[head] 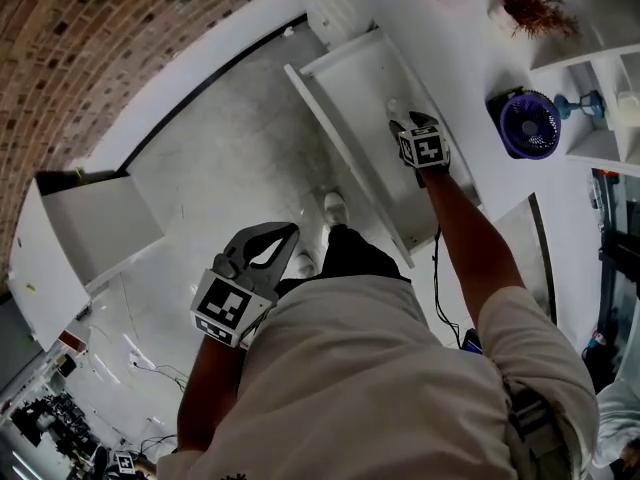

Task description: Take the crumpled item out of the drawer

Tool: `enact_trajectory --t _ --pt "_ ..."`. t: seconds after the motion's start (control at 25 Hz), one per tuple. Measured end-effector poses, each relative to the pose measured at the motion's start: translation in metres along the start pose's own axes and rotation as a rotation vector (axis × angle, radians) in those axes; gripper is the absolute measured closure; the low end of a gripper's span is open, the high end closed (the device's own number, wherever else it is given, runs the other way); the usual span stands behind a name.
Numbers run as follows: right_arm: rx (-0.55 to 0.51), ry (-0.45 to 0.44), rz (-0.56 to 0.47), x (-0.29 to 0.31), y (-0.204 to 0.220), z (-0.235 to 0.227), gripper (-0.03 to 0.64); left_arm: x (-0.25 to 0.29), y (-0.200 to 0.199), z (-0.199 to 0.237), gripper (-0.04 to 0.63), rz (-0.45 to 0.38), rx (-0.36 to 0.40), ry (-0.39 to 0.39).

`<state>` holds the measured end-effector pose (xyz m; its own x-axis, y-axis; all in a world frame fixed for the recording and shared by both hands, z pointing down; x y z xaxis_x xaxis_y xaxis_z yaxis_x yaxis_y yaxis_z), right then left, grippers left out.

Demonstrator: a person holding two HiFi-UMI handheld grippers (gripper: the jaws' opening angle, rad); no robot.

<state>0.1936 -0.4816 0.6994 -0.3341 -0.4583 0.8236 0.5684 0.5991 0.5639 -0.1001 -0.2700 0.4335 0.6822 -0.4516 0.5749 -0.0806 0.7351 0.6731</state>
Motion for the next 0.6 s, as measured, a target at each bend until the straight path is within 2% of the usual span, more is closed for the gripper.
enact_trajectory --t 0.32,0.6 --pt "0.027 0.013 0.081 0.034 0.014 -0.014 0.372 0.012 -0.004 0.016 0.589 0.032 -0.027 -0.02" --pt "0.02 0.01 0.098 0.044 0.018 -0.012 0.419 0.011 -0.004 0.021 0.589 0.024 -0.04 -0.034"
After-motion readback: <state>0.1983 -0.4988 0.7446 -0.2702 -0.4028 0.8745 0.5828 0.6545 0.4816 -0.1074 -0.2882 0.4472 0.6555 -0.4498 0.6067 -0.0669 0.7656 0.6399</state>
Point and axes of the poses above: the fingertips, and each gripper's own axes: x forward along the fingers, z to its left, y out of its underside, the point moved 8 cm from there along -x, backward along the fingers, and after that the axes turned 14 degrees about -x, right-handed, at the moved point
